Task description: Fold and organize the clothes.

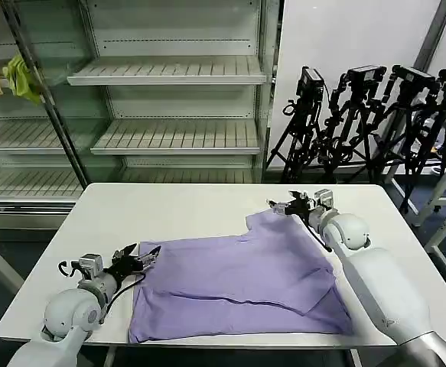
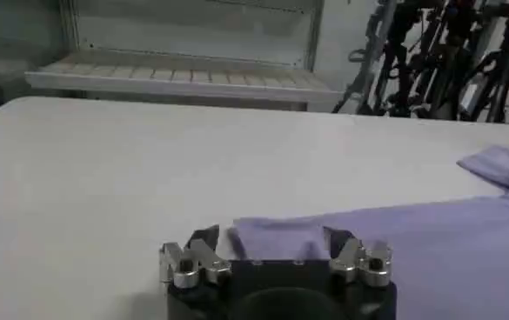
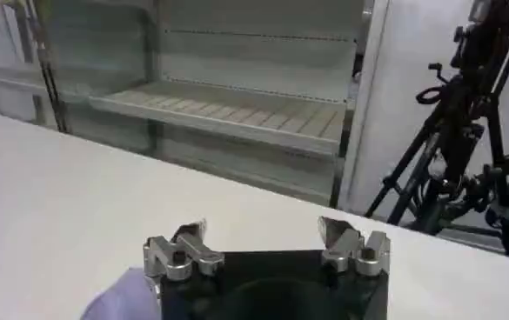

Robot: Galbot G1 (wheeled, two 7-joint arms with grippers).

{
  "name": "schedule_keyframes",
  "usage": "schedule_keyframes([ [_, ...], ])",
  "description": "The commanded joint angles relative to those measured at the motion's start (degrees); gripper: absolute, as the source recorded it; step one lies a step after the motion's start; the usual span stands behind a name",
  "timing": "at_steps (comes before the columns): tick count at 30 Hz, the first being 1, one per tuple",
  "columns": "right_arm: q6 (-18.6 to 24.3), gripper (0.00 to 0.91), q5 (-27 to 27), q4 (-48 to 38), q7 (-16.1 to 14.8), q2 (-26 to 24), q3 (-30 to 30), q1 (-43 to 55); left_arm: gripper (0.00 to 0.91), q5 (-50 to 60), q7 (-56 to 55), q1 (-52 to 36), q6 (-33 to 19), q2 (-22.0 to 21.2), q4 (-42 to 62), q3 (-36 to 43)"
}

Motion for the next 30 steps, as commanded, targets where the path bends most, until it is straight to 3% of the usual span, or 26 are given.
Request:
schedule_keyframes([
  [1, 0.1, 0.907, -0.4, 0.3, -0.2, 0.2, 0.6, -1.4, 0.836, 0.3, 0.2, -1.8, -0.2, 0.0, 3.5, 0.7],
  [5, 0.4, 0.907, -0.8, -0.2, -0.2, 0.6, 0.9, -1.6, 0.826, 0.5, 0.3, -2.4, -0.3, 0.0, 4.3, 0.9],
  [9, 0.5, 0.907, -1.1, -1.1, -0.3, 1.0, 0.9, -1.4, 0.705, 0.8, 0.4, -2.3, -0.3, -0.1, 4.3, 1.1],
  [30, 0.7, 0.877, -1.4, -2.1, 0.5, 2.0, 2.6, -4.4, 0.685, 2.4, 0.8, -0.4, -0.3, -0.7, 2.9, 0.9],
])
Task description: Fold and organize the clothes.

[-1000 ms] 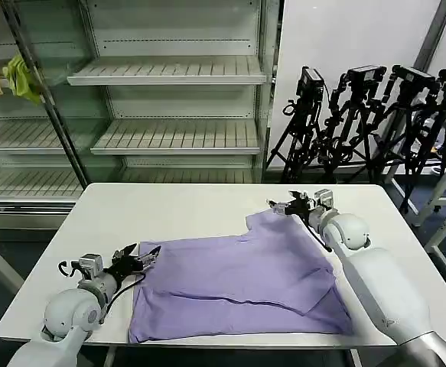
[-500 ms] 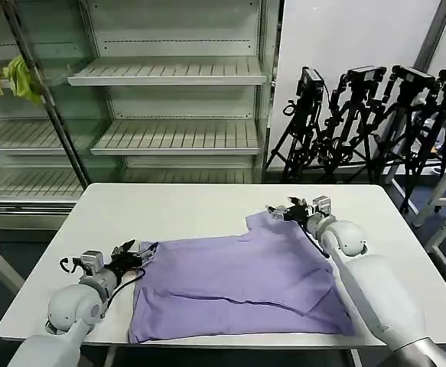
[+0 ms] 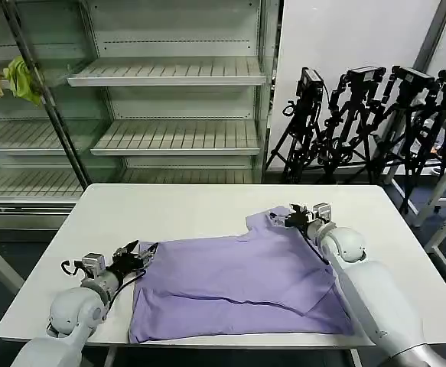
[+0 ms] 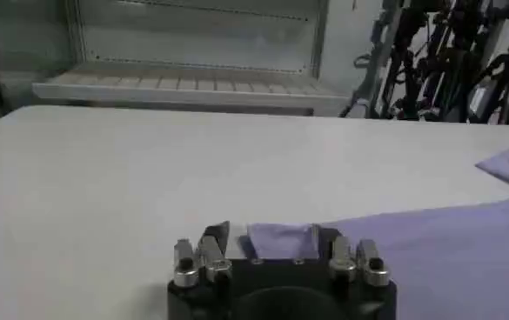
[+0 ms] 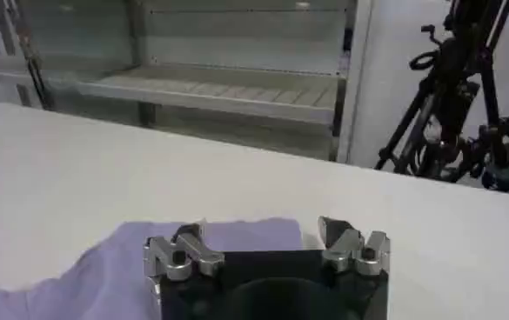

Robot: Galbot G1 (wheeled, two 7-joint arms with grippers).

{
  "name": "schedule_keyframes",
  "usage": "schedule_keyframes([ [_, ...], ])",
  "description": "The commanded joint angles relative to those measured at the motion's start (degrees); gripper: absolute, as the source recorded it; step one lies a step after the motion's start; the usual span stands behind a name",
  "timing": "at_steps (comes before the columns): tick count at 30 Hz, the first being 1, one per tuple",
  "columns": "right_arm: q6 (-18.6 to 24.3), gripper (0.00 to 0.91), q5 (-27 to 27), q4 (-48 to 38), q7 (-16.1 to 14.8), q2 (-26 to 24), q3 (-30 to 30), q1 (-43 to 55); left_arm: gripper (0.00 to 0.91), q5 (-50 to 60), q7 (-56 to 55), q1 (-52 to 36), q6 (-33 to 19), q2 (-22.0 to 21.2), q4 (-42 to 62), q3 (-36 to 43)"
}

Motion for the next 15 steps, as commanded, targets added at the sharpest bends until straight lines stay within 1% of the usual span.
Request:
schedule_keyframes([
  [1, 0.0, 0.856, 0.0, 0.0, 0.0, 0.1, 0.3, -1.3, 0.685, 0.2, 0.0, 0.1, 0.2, -0.1, 0.4, 0.2],
  [8, 0.7, 0.796, -0.7, -0.5, -0.3, 0.7, 0.4, -2.1, 0.685, 0.6, 0.1, 0.1, 0.1, -0.3, 0.6, 0.3],
  [15, 0.9, 0.756, -0.9, -1.1, -0.3, 1.1, 0.1, -1.4, 0.685, 0.7, 0.1, 0.2, 0.1, -0.1, 0.4, 0.2],
])
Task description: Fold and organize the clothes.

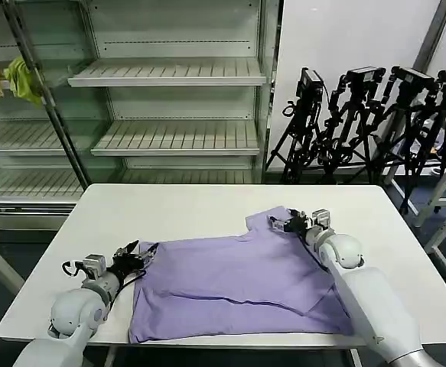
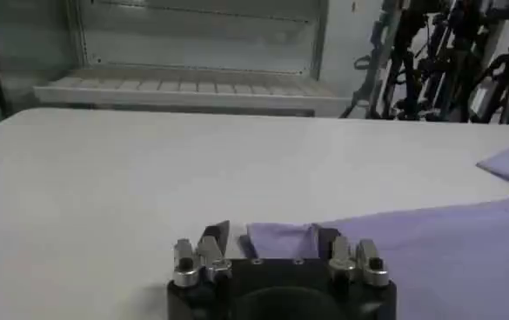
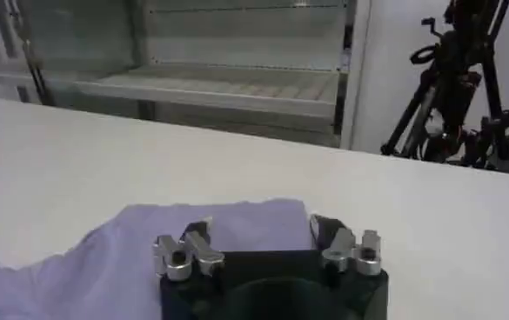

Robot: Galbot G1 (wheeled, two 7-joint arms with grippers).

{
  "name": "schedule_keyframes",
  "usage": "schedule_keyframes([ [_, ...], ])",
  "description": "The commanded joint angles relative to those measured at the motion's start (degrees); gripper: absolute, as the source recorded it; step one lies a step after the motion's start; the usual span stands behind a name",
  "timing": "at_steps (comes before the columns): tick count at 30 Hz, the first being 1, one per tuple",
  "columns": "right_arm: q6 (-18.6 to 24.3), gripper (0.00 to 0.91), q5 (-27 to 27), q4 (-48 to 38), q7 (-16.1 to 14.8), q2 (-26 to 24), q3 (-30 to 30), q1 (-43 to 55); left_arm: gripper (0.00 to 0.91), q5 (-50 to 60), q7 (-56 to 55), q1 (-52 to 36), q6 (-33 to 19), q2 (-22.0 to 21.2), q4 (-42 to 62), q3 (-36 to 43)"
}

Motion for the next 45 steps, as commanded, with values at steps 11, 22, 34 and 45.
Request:
schedule_keyframes([
  [11, -0.1, 0.453, -0.1, -0.1, -0.1, -0.1, -0.1, 0.2, 0.202, 0.1, 0.1, 0.3, 0.1, -0.1, -0.2, -0.1],
  [22, -0.1, 0.312, -0.2, 0.3, -0.3, -0.3, 0.0, -0.4, 0.030, 0.4, 0.5, 0.4, -0.3, 0.0, -0.2, -0.3],
  [34, 0.7, 0.000, -0.3, 0.9, -0.4, -0.4, 0.1, -1.2, 0.040, 1.3, 0.8, 0.7, -0.9, 0.0, -0.3, -0.6],
  [45, 2.0, 0.000, -0.4, 2.9, -0.5, -1.0, 0.6, -2.6, 0.020, 1.6, 1.2, 1.5, -2.4, -0.3, -1.3, -1.2],
])
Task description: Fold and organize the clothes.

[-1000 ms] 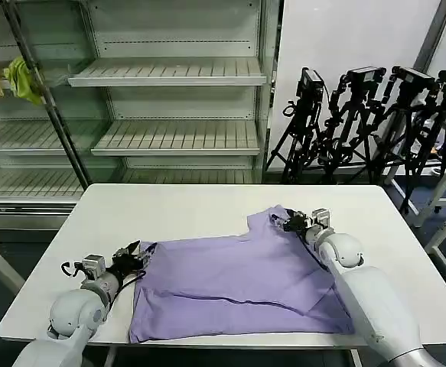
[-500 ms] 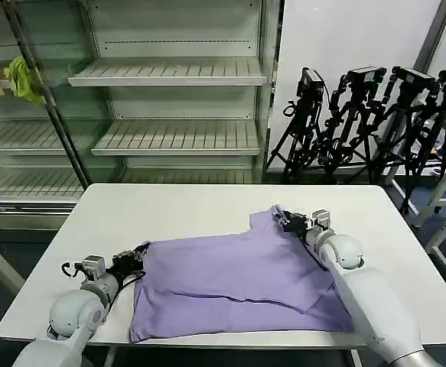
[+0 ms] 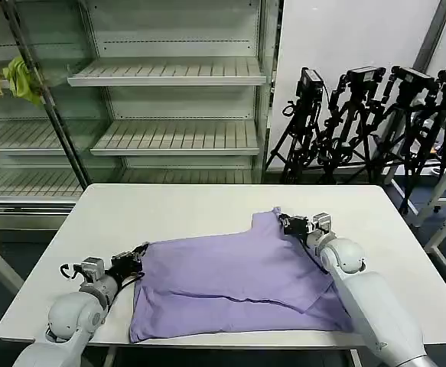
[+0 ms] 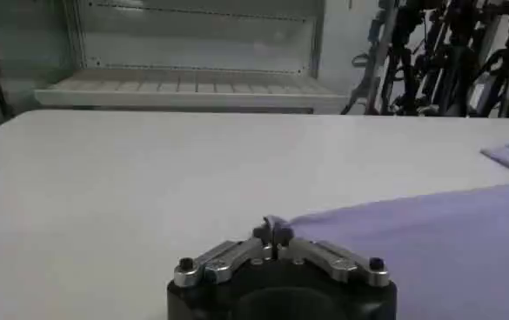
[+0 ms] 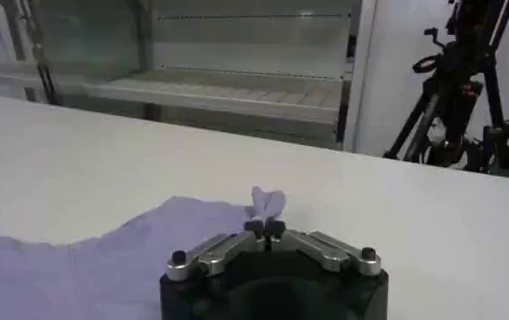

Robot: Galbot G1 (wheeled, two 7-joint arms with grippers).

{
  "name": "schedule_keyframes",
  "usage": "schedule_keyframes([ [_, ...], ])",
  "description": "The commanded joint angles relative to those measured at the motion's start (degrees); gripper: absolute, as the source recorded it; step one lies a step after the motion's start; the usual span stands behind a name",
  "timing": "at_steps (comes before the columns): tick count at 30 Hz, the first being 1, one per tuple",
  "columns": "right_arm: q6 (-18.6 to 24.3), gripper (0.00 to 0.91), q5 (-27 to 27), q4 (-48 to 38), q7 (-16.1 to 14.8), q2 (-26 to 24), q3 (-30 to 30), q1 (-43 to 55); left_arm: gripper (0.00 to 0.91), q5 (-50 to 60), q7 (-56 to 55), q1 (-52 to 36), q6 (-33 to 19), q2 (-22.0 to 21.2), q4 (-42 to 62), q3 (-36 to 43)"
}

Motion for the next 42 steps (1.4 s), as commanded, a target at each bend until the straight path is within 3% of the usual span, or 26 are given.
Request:
schedule_keyframes([
  [1, 0.2, 0.000, 0.0, 0.6, 0.0, 0.0, 0.1, -0.2, 0.010, 0.0, 0.1, 0.0, -0.5, 0.0, -0.4, -0.2],
  [42, 3.6, 0.000, 2.0, 14.3, 0.4, -5.0, 5.4, -8.1, 0.000, 0.0, 1.2, 3.5, -3.6, -0.5, -8.4, -3.9],
])
